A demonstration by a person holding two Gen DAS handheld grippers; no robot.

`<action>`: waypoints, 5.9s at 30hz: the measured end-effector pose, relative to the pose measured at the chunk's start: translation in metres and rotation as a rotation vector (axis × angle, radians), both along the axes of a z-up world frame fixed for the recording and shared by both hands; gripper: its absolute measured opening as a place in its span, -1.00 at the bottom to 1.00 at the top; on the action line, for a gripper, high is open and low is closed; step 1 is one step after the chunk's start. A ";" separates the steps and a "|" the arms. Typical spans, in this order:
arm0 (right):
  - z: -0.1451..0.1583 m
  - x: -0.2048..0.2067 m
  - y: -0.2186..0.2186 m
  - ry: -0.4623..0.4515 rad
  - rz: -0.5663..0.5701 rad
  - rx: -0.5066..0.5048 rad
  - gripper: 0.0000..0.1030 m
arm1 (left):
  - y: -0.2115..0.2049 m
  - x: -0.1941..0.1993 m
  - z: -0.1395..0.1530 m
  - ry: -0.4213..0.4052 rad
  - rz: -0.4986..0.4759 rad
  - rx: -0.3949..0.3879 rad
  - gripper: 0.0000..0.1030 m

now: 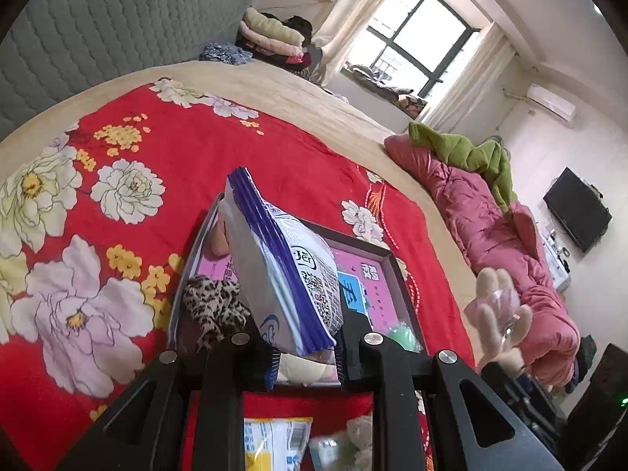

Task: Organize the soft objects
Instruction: 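Carry the snack bag over the box with the left tool while the right tool carries the pink bunny, then release the pink bunny into the box with the right tool while the left tool drops the snack bag in, then withdraw both open tools from the box toward the items outside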

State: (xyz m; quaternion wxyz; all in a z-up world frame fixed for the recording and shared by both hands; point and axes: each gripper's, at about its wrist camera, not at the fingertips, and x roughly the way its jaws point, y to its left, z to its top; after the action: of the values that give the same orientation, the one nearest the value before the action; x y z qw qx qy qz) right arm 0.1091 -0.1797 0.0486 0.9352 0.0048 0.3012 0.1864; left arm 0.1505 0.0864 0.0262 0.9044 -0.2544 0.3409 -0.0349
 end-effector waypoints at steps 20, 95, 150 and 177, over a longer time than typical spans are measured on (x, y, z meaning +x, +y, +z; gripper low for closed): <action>0.007 0.046 0.041 -0.003 -0.031 -0.026 -0.16 | 0.033 0.033 -0.048 0.080 -0.001 -0.045 -0.58; -0.099 0.095 0.074 0.278 -0.043 -0.210 -0.12 | 0.013 0.046 -0.083 0.197 -0.114 -0.024 -0.56; -0.043 0.061 0.030 0.218 -0.034 -0.036 -0.03 | 0.006 0.025 -0.032 0.088 -0.051 -0.024 0.46; -0.023 0.045 0.008 0.169 -0.044 -0.010 0.02 | 0.029 -0.017 0.013 0.018 0.061 0.054 0.47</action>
State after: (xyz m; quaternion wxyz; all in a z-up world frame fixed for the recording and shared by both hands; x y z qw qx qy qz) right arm 0.1543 -0.1713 0.0259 0.9103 0.0227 0.3798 0.1630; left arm 0.1339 0.1150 0.0390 0.9084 -0.2406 0.3418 0.0041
